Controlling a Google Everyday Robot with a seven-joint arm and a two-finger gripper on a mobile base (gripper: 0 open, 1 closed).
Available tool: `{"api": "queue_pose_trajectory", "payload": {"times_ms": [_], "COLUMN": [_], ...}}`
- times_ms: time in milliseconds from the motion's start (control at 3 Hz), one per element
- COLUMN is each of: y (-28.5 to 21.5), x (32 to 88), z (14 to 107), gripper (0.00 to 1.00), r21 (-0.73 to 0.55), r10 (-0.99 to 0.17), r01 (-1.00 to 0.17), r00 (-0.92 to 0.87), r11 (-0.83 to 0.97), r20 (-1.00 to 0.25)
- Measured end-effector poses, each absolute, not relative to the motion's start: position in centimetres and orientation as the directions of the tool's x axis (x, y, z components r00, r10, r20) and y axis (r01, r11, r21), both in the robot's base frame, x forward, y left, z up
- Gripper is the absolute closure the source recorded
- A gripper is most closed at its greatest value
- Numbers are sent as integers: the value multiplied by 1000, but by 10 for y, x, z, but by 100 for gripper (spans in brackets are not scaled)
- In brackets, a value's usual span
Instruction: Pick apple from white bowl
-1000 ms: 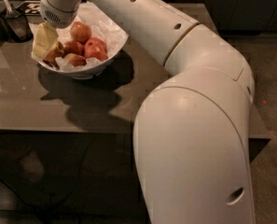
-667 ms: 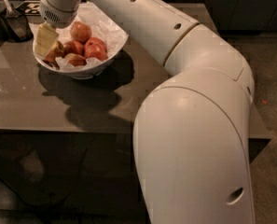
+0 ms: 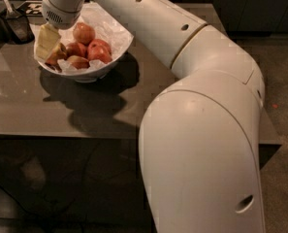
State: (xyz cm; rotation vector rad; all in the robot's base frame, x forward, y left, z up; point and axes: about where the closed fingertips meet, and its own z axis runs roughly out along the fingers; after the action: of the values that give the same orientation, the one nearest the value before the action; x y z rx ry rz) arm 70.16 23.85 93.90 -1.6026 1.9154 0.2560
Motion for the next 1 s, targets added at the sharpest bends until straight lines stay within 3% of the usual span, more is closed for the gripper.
{"api": "queue_pose_trajectory", "payload": {"times_ms": [333, 667, 1000], "y": [244, 247, 249], "x": [703, 706, 709], "z": [928, 915, 909], "gripper": [0, 0, 19], "r21": [-211, -175, -162], "r10": [-830, -836, -835], "r01": [-953, -963, -965], "r00": [-66, -78, -86], "r11": [217, 203, 205], "r20": [-553, -543, -544]}}
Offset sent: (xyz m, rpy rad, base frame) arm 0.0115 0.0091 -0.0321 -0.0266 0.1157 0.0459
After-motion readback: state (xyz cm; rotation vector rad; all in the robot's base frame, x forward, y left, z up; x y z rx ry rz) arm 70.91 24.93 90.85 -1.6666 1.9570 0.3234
